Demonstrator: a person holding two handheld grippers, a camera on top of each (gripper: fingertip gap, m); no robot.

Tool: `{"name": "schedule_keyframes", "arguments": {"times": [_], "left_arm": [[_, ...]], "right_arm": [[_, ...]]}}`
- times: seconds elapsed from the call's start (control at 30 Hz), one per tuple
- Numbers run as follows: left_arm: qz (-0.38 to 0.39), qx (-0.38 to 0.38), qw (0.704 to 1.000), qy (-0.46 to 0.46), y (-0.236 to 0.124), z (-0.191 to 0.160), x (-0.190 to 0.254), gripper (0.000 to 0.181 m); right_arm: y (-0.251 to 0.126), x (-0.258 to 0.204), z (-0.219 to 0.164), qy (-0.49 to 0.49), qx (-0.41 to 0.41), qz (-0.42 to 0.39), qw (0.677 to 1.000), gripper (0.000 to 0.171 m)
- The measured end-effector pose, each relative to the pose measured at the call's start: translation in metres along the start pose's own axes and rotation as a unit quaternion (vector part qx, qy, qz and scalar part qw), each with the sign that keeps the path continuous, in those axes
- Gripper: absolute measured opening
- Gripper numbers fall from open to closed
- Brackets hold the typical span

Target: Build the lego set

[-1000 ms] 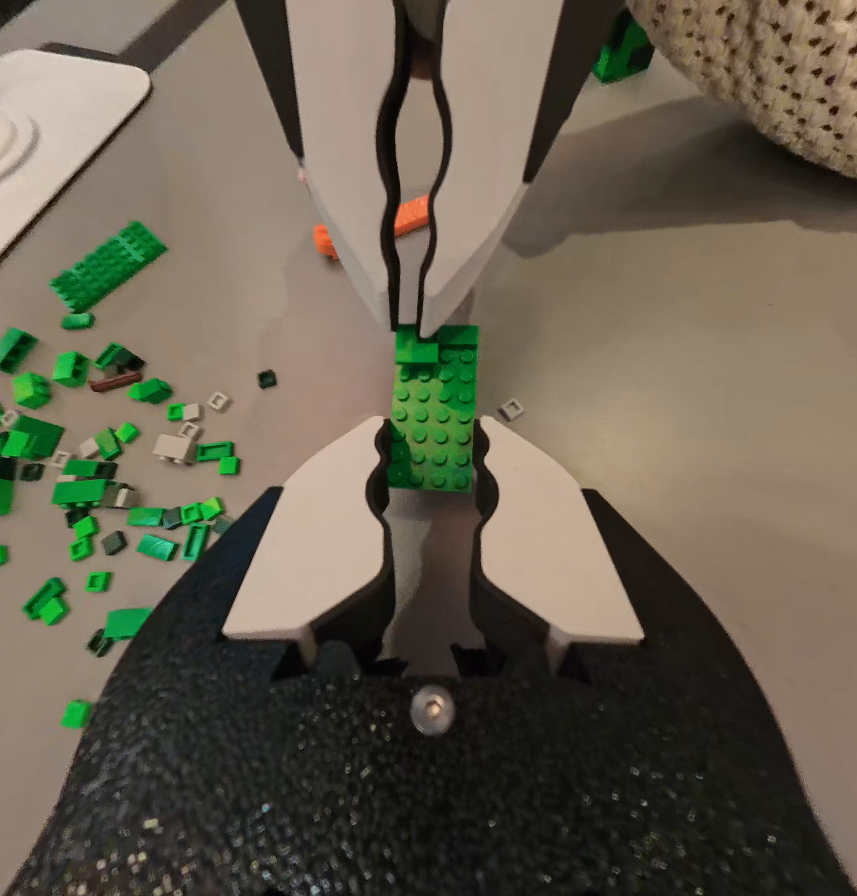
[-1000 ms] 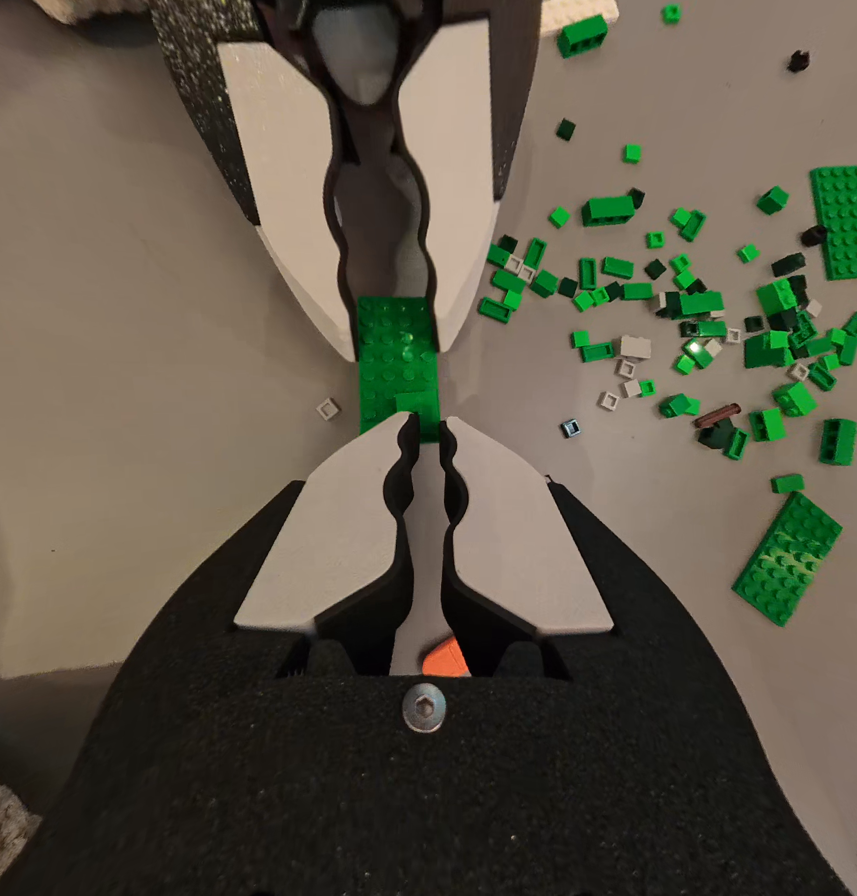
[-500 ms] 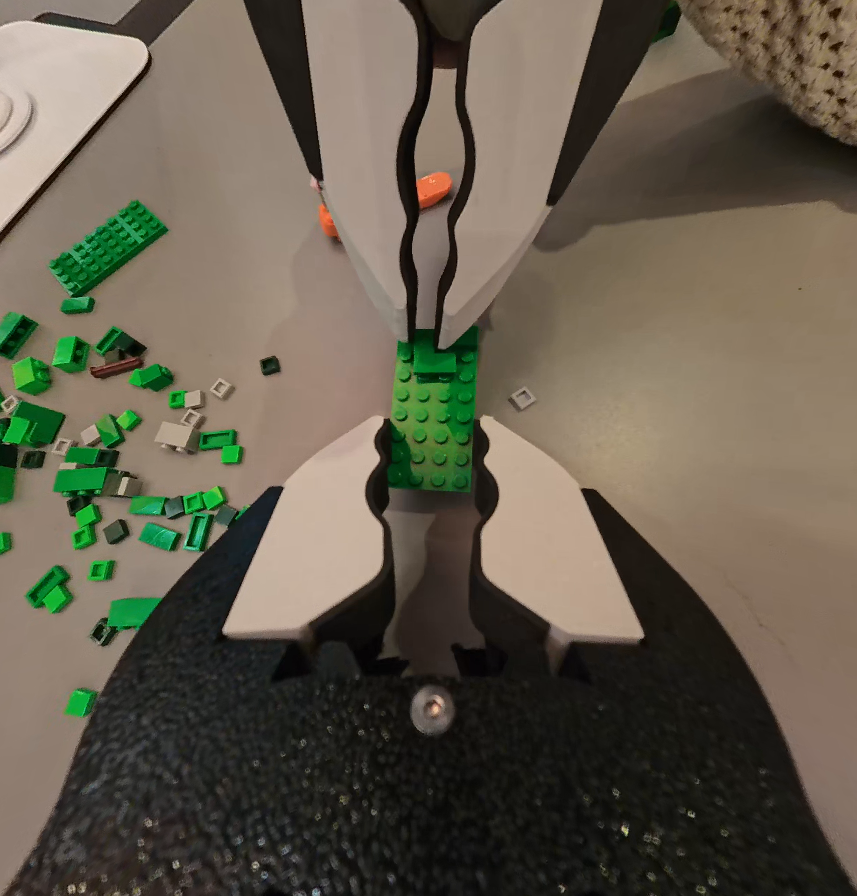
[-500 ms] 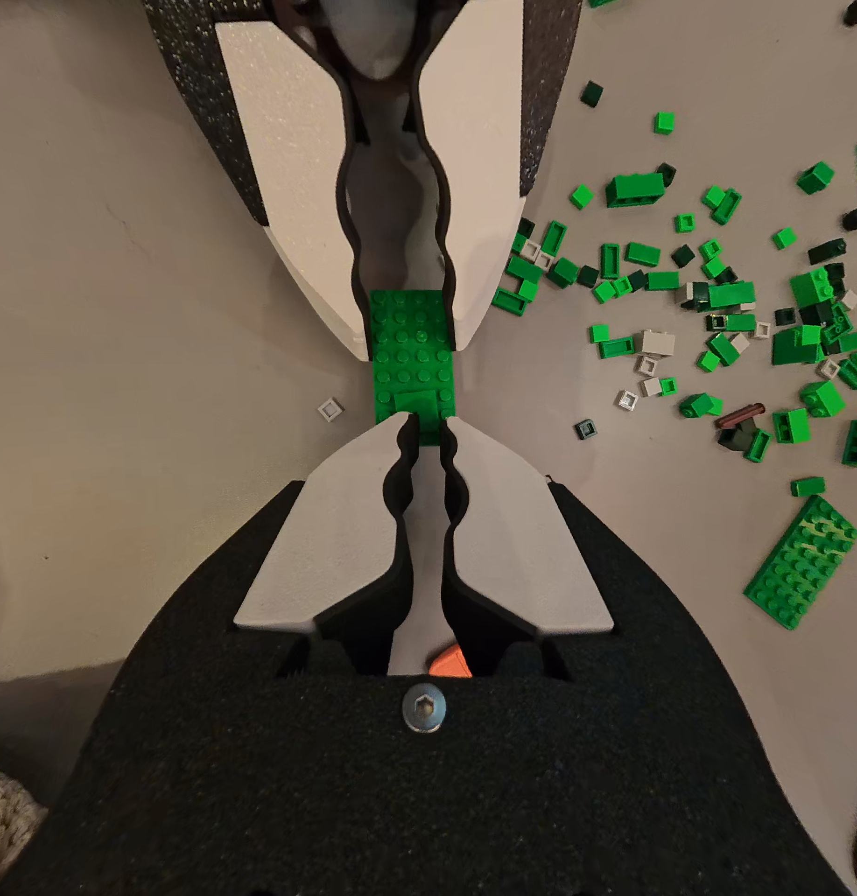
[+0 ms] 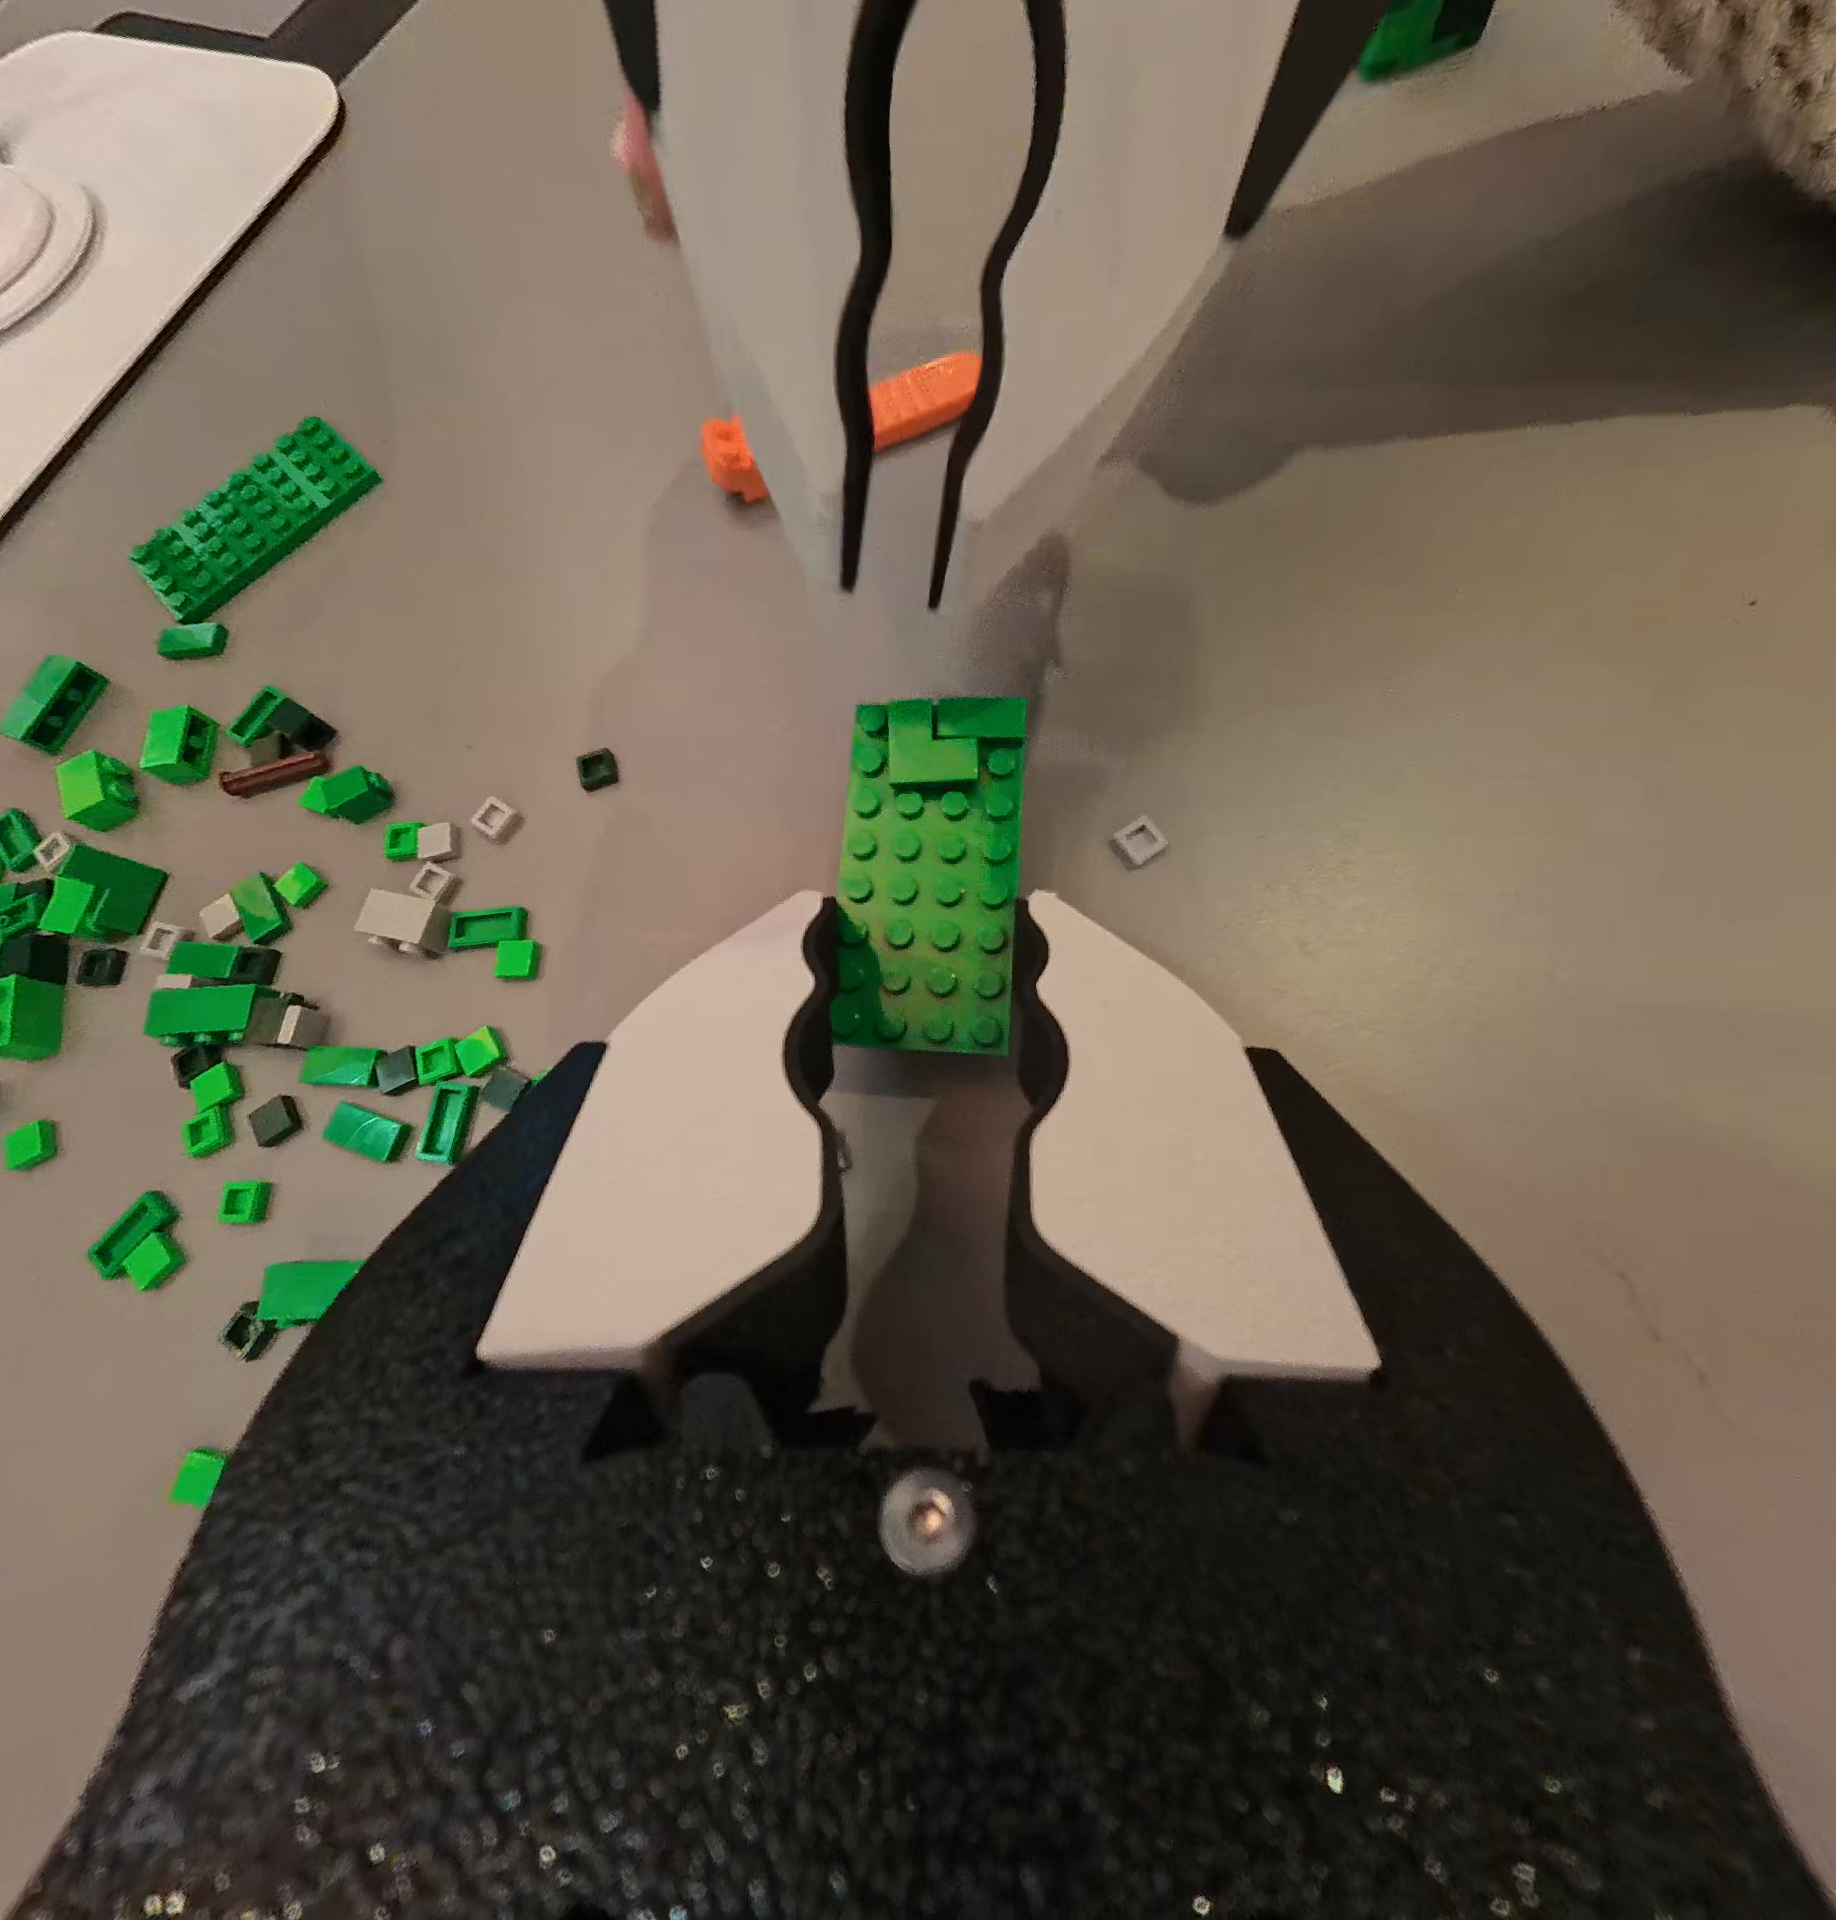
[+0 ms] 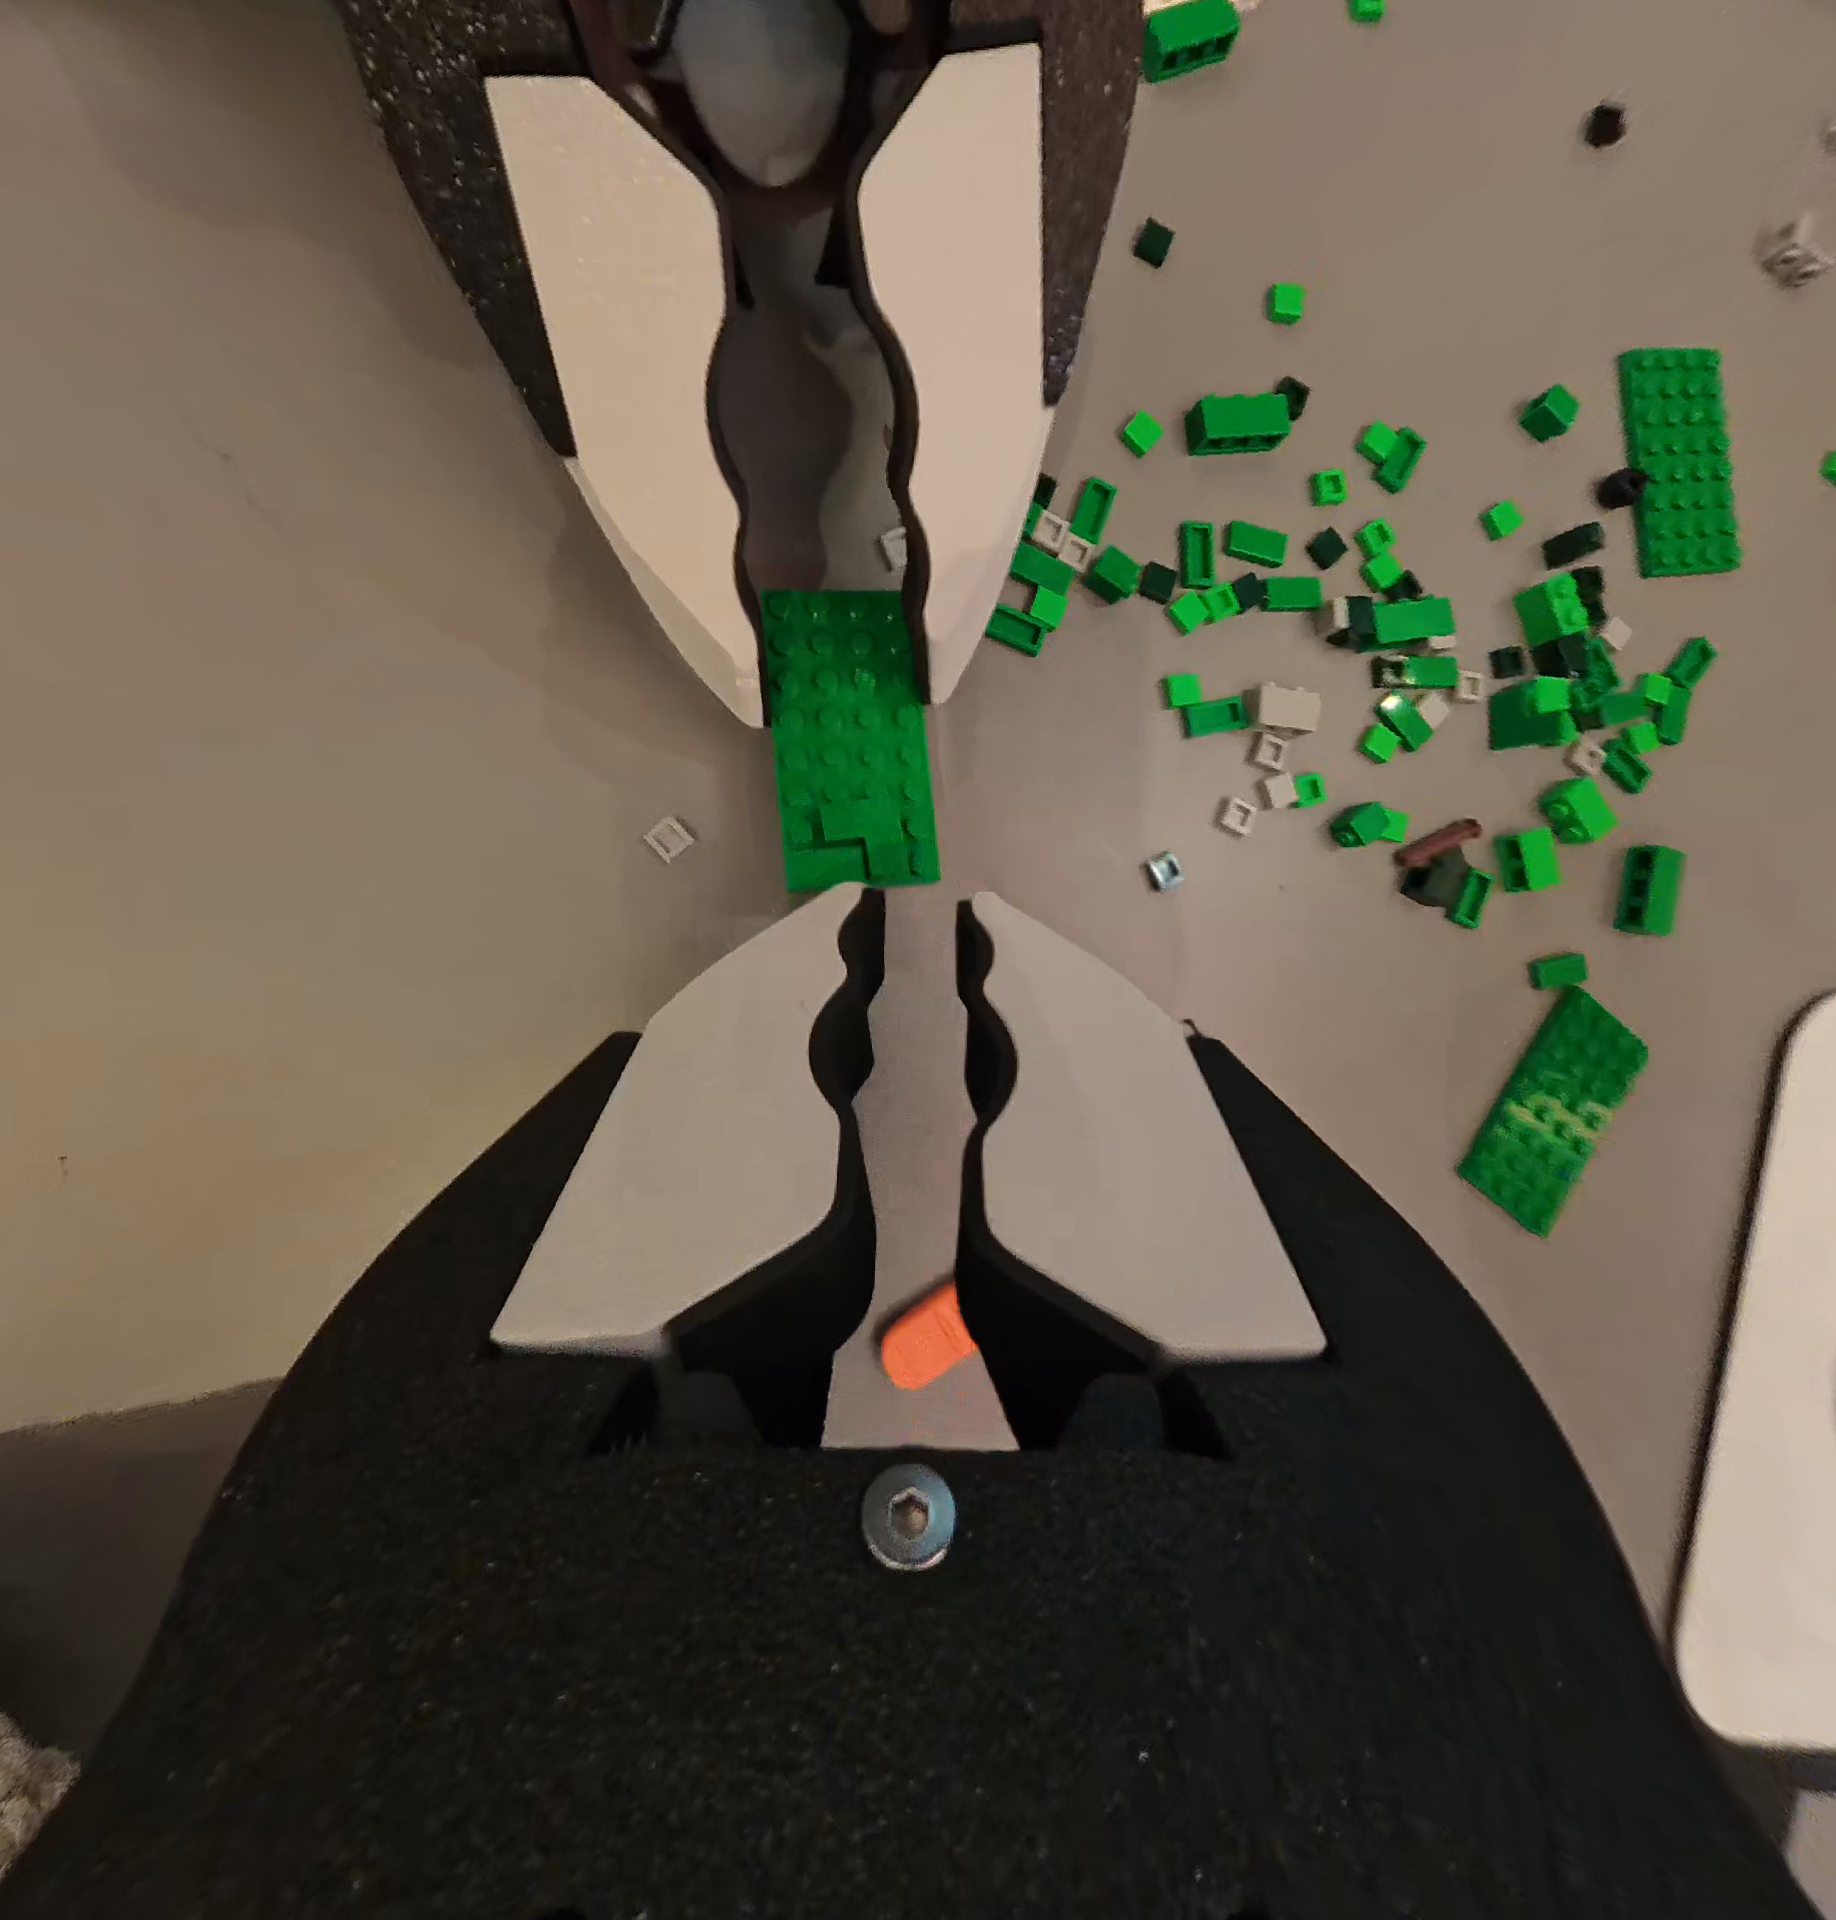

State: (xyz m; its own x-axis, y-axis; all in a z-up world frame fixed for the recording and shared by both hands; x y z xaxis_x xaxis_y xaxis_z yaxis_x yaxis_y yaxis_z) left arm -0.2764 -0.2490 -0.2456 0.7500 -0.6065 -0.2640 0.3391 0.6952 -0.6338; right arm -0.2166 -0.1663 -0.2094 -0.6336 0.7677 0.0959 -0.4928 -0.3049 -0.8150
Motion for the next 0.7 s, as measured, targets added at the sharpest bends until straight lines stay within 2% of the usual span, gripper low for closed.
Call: {"name": "schedule_keyframes", "arguments": {"times": [0.13,0.17,0.2,0.33,0.43,0.53,0.7], "left_arm": [[-0.004,0.008,1.000,-0.001,-0.002,0.002,0.000,0.031],[-0.008,0.012,1.000,-0.003,-0.003,0.003,0.001,0.031],[-0.012,0.016,1.000,-0.005,-0.003,0.004,0.001,0.031],[-0.047,0.036,0.998,-0.008,-0.004,0.006,0.007,0.031],[-0.080,0.051,0.995,-0.002,-0.004,0.010,0.015,0.031],[-0.082,0.041,0.996,0.003,-0.003,0.007,0.015,0.031],[-0.090,0.051,0.995,-0.003,-0.005,0.008,0.015,0.031]], "right_arm": [[-0.011,-0.010,-0.003,-0.021,0.043,-0.049,0.998,0.027],[-0.010,-0.014,-0.006,-0.044,0.056,-0.078,0.994,0.037],[-0.009,-0.018,-0.009,-0.073,0.072,-0.116,0.988,0.047],[-0.010,-0.042,-0.017,-0.184,0.150,-0.222,0.946,0.054],[-0.005,-0.052,-0.021,-0.272,0.165,-0.290,0.903,0.036],[0.006,-0.055,-0.024,-0.298,0.156,-0.300,0.893,0.032],[0.015,-0.058,-0.030,-0.328,0.136,-0.293,0.888,0.035]]}}
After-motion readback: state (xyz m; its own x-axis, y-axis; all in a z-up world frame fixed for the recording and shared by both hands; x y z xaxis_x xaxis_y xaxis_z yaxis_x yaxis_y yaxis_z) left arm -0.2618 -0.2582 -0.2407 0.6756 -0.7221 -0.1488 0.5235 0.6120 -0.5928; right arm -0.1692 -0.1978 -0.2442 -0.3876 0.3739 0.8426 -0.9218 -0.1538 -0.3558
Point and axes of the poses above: each gripper's, where its closed fingertips meet, y out along the fingers, z out of its top, x = y × z across the jaws, the point moved 5 cm from there along -y, back along the fingers, and after that the axes turned 11 degrees about y, right-handed, at the moved point
